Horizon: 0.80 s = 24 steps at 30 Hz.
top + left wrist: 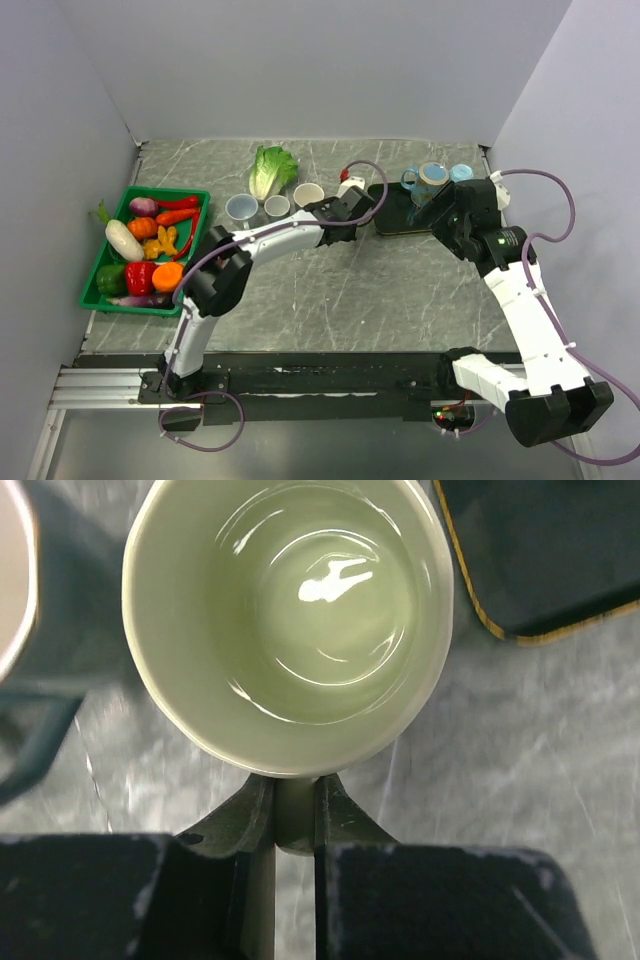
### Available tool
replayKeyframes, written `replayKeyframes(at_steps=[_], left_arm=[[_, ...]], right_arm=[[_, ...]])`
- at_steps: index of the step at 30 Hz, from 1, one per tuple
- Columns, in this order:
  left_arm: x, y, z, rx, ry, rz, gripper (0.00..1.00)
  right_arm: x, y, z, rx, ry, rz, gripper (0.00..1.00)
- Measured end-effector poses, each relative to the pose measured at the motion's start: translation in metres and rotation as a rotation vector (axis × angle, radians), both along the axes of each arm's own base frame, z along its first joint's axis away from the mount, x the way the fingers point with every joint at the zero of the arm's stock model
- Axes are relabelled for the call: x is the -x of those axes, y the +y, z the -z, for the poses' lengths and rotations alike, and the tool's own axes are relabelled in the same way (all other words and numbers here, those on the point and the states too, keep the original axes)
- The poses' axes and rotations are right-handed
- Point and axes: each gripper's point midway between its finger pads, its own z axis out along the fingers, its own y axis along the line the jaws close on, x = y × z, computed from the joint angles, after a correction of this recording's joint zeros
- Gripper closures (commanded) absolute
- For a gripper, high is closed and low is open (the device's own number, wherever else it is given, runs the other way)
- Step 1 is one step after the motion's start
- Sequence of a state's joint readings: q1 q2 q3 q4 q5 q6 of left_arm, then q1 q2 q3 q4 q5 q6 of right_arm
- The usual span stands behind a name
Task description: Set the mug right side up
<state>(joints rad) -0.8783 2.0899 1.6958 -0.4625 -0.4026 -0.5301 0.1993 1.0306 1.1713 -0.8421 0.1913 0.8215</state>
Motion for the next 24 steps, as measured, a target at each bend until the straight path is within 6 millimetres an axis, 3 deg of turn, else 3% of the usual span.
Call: replayKeyframes(at_steps=[4,11,14,16,21,24], left_arm=[[-0.014,-0.001,0.004,-0.054,-0.042,-0.001,0.99],[-0.018,0.015,0.023,-0.179,-0.044,-0.011,0.99],[-0.02,0.014,0.025,-0.194,-0.05,-0.01,0.89],[-0.02,0.014,0.026,-0.199,-0.051,-0.007,0.67],[-0.024,0.013,0.021,-0.202,-0.072,-0.006,0.36],[-0.028,0.008,0.016,-0.18,-0.089,-0.006,0.29]], right_arm=[[0.001,-0.001,0.006,-0.006,0.017,0.0,0.0],[-0.001,-0.003,0.015,-0.011,0.039,0.01,0.01],[-0.005,-0.005,0.023,-0.016,0.067,0.024,0.0],[-0.009,-0.006,0.03,-0.02,0.092,0.039,0.0],[-0.018,-0.013,0.042,-0.053,0.145,0.092,0.0],[-0.032,-0.017,0.041,-0.085,0.156,0.134,0.0]])
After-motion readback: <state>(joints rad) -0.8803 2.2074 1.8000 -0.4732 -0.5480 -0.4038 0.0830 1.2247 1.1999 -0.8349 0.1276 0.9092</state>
